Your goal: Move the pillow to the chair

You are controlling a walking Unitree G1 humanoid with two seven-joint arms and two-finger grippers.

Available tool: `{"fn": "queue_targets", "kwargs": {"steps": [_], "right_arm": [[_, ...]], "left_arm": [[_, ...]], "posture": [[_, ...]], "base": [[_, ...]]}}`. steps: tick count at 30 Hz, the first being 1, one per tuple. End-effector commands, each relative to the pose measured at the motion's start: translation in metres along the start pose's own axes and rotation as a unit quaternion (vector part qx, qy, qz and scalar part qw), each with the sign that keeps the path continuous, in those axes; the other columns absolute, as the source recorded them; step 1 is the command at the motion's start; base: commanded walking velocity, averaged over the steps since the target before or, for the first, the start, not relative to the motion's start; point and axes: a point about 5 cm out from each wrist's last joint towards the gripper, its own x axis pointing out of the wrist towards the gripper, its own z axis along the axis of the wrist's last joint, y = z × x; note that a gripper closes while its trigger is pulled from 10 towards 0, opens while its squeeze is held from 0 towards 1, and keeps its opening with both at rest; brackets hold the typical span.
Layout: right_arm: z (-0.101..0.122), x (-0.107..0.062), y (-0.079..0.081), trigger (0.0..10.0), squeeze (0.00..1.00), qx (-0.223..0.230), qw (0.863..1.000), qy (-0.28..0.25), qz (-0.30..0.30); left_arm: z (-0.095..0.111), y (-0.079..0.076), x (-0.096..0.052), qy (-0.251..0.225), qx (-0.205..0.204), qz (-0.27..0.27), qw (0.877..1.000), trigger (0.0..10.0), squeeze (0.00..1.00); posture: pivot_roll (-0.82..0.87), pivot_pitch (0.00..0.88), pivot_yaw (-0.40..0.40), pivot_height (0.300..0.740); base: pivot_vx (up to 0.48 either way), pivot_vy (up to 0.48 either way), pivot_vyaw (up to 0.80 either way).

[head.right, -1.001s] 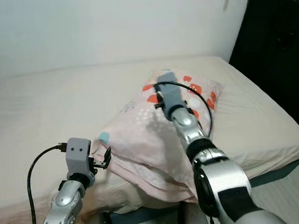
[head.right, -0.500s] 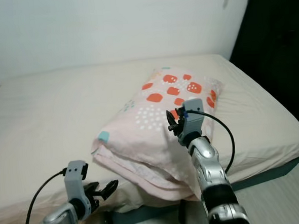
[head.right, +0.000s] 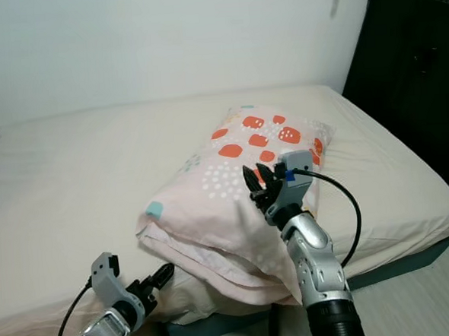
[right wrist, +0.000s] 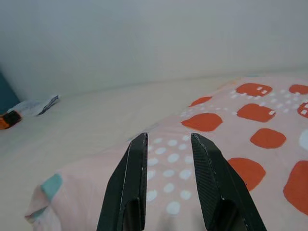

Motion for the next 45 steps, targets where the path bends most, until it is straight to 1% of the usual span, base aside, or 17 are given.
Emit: {"fn": "queue_targets", "kwargs": {"steps": [1,2,4,5,6,8,9,10,11,13,14,15,17,21,36,37,45], "right_arm": [[0.002,0.0,0.007,10.0,0.0,-0.009,1.0,-0.003,0.019],[0.002,0.0,0.007,10.0,0.0,-0.009,1.0,-0.003,0.019],[0.0,-0.003,0.014,10.0,0.0,-0.134,0.99,0.009,0.047],[0.0,-0.003,0.014,10.0,0.0,-0.134,0.99,0.009,0.047],[-0.008,-0.004,0.01,10.0,0.0,-0.189,0.98,0.044,0.037],[-0.041,-0.016,-0.013,10.0,0.0,-0.187,0.963,0.19,-0.028],[-0.041,-0.016,-0.013,10.0,0.0,-0.187,0.963,0.19,-0.028],[-0.053,-0.026,-0.022,10.0,0.0,-0.187,0.949,0.25,-0.047],[-0.062,-0.035,-0.026,10.0,0.0,-0.184,0.937,0.293,-0.049],[-0.066,-0.04,-0.027,10.0,0.0,-0.185,0.931,0.312,-0.044],[-0.068,-0.044,-0.027,10.0,0.0,-0.178,0.928,0.324,-0.042],[-0.068,-0.044,-0.027,10.0,0.0,-0.178,0.928,0.324,-0.042],[-0.068,-0.048,-0.022,10.0,0.0,-0.156,0.931,0.329,-0.022],[-0.069,-0.048,-0.019,10.0,0.0,-0.158,0.933,0.323,-0.017],[-0.066,-0.046,-0.013,10.0,0.0,-0.143,0.931,0.335,-0.023],[-0.064,-0.045,-0.014,10.0,0.0,-0.144,0.933,0.329,-0.025],[-0.062,-0.044,-0.02,10.0,0.0,-0.146,0.935,0.322,-0.033]], "left_arm": [[0.001,-0.001,0.002,-0.006,-0.015,0.001,1.0,10.0,1.0],[0.001,-0.001,0.002,-0.006,-0.015,0.001,1.0,10.0,1.0],[0.009,-0.017,0.006,-0.033,-0.041,-0.042,0.998,10.0,1.0],[0.009,-0.017,0.006,-0.033,-0.041,-0.042,0.998,10.0,1.0],[0.012,-0.025,0.008,-0.04,-0.042,-0.064,0.996,10.0,1.0],[0.013,-0.039,0.011,-0.036,-0.015,-0.087,0.995,10.0,1.0],[0.013,-0.039,0.011,-0.036,-0.015,-0.087,0.995,10.0,1.0],[0.013,-0.043,0.013,-0.034,-0.006,-0.093,0.995,10.0,1.0],[0.013,-0.047,0.016,-0.033,-0.007,-0.098,0.995,10.0,0.64],[0.014,-0.048,0.017,-0.034,-0.01,-0.102,0.994,10.0,0.64],[0.014,-0.051,0.019,-0.033,-0.012,-0.103,0.994,10.0,0.39],[0.014,-0.051,0.019,-0.033,-0.012,-0.103,0.994,10.0,0.39],[0.013,-0.056,0.023,-0.028,-0.014,-0.11,0.993,10.0,0.0],[0.007,-0.056,0.028,-0.013,0.015,-0.096,0.995,10.0,0.0],[0.002,-0.053,0.033,0.007,0.018,-0.055,0.998,10.0,0.0],[0.003,-0.059,0.037,-0.007,0.009,-0.065,0.998,10.0,1.0],[0.013,-0.094,0.045,-0.071,-0.104,-0.168,0.978,10.0,1.0]], "posture": [[0.03,0.028,-0.053,0.578],[0.03,0.028,-0.053,0.578],[0.03,0.029,-0.053,0.578],[0.03,0.029,-0.053,0.578],[0.03,0.03,-0.054,0.578],[0.04,0.028,-0.057,0.578],[0.04,0.028,-0.057,0.578],[0.04,0.027,-0.056,0.578],[0.03,0.028,-0.052,0.578],[0.03,0.027,-0.052,0.578],[0.03,0.026,-0.05,0.578],[0.03,0.026,-0.05,0.578],[0.02,0.022,-0.049,0.578],[0.02,0.018,-0.046,0.578],[0.03,0.011,-0.052,0.578],[0.03,0.009,-0.058,0.578],[0.01,0.023,-0.052,0.578]], "base": [[0.0,0.0,0.0],[0.0,0.0,0.0],[0.0,0.0,0.0],[0.0,0.0,0.0],[0.0,0.0,0.0],[0.0,0.0,0.0],[0.0,0.0,0.0],[0.0,0.0,0.0],[0.0,0.0,0.0],[0.0,0.0,0.0],[0.0,0.0,0.0],[0.0,0.0,0.0],[0.0,0.0,0.0],[0.0,0.0,0.0],[0.0,0.0,0.0],[0.0,0.0,0.0],[0.0,0.0,0.0]]}}
